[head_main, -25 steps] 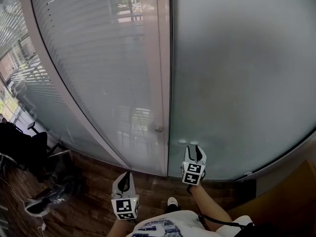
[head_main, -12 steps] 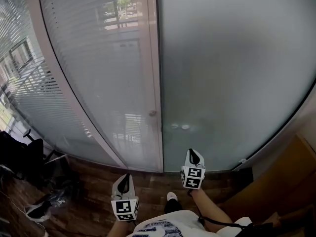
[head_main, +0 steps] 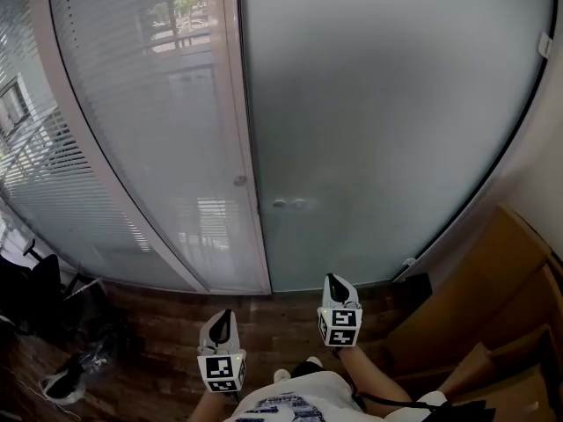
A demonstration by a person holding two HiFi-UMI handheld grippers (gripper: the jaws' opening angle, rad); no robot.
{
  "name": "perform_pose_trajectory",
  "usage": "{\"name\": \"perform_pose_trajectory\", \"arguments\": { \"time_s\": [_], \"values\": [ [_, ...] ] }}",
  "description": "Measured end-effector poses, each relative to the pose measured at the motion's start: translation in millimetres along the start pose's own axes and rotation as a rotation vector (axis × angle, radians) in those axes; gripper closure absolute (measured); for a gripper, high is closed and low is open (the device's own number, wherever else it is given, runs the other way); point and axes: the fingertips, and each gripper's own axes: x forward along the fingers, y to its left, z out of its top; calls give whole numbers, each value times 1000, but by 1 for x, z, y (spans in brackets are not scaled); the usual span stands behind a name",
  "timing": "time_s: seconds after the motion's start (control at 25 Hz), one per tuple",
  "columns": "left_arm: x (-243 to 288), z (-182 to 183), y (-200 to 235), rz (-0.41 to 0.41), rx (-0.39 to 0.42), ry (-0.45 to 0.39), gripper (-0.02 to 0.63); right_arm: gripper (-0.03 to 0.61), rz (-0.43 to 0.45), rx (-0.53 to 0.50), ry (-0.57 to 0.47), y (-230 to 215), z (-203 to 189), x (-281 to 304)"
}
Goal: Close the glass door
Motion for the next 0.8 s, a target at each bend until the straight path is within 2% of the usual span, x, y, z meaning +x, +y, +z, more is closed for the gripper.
{"name": "perform_pose_trajectory", "arguments": {
  "time_s": [0.48,0.8],
  "values": [
    [0,0,-44,-81,1,18,611,571,59,12,-53,0,11,-78],
    [-18,4,-101,-130,19,16,611,571,55,56,-87,-26,0,-141]
  ]
}}
